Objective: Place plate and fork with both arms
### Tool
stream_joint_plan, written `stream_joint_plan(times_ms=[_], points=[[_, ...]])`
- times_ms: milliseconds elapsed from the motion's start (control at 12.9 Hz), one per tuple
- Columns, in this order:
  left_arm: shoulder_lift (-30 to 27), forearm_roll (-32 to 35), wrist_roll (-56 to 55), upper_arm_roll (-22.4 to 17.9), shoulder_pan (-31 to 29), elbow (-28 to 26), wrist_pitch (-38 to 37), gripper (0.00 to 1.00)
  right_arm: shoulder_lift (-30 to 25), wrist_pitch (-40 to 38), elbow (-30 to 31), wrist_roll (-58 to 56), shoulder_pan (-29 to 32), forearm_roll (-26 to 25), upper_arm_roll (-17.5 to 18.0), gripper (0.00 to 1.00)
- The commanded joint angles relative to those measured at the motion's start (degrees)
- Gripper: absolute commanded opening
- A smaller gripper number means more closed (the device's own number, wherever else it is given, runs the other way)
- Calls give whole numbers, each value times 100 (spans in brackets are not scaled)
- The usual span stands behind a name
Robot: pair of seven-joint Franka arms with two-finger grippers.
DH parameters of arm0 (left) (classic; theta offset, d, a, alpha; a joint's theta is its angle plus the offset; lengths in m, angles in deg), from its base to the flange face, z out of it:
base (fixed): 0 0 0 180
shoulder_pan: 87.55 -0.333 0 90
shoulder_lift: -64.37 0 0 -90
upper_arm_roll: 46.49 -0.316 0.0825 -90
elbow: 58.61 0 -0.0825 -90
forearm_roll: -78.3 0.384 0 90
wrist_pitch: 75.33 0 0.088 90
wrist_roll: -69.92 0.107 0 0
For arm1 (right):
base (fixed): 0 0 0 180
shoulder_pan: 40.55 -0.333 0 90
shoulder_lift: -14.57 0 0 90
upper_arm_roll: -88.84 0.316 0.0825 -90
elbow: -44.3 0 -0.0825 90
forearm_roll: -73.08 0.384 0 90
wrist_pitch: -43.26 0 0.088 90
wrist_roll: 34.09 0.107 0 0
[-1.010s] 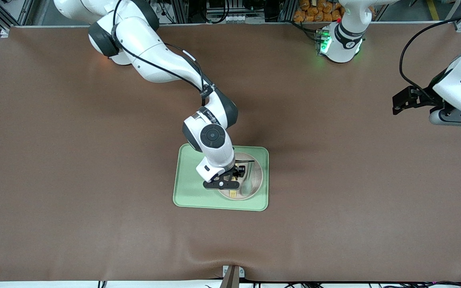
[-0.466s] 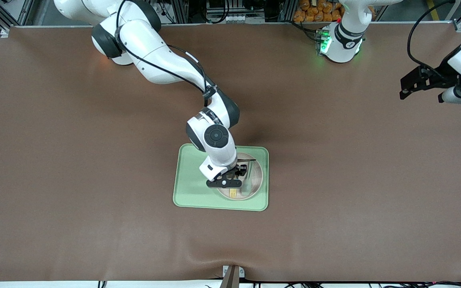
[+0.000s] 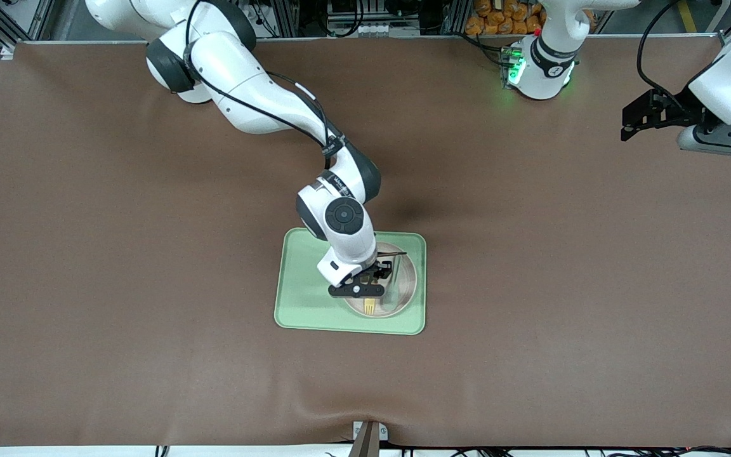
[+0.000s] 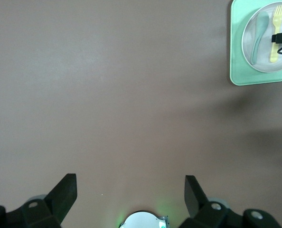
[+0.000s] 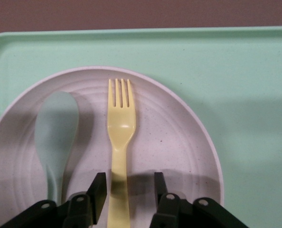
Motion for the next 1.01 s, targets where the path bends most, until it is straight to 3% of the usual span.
stream_joint_plan(times_ms=[0, 155, 389, 933], points=[[-116, 255, 105, -60, 105, -81, -22, 100, 168, -7, -278, 116, -63, -81, -59, 43], [-125, 204, -53, 2, 96, -63, 240, 100, 203, 19, -278, 116, -98, -81, -68, 42], [-107, 160, -728, 115, 105, -89, 487, 100, 203, 19, -269, 90, -98, -150, -68, 31], [24, 230, -660, 90, 34, -46, 531, 100, 124, -60, -287, 116, 7, -107, 11, 15]])
